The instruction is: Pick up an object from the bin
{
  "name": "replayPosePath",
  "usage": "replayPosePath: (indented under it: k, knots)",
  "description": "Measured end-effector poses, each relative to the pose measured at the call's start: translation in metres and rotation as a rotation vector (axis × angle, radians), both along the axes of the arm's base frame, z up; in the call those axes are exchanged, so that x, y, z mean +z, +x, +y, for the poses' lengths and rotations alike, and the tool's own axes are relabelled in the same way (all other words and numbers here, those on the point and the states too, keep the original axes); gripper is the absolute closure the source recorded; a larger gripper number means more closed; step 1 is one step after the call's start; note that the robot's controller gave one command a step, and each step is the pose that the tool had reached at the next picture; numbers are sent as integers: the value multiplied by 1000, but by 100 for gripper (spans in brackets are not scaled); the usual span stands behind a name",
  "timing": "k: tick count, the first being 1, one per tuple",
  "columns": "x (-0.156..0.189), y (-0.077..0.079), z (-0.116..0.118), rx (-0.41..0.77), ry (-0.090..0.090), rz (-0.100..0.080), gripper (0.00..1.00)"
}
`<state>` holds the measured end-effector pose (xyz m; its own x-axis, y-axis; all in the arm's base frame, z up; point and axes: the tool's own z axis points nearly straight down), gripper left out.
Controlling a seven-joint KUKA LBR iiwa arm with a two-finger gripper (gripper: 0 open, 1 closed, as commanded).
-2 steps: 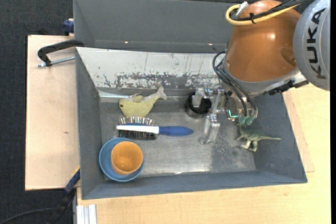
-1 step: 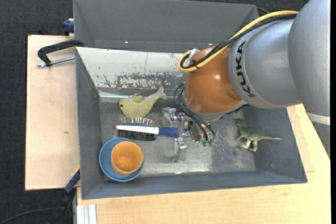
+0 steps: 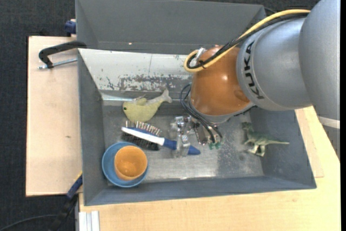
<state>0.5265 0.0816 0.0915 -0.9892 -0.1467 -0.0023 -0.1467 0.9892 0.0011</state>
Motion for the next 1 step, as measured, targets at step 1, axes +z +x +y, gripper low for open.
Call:
replayPosePath:
  k: [1]
  knots:
    - [157,23,-6,-53,2,-12,100]
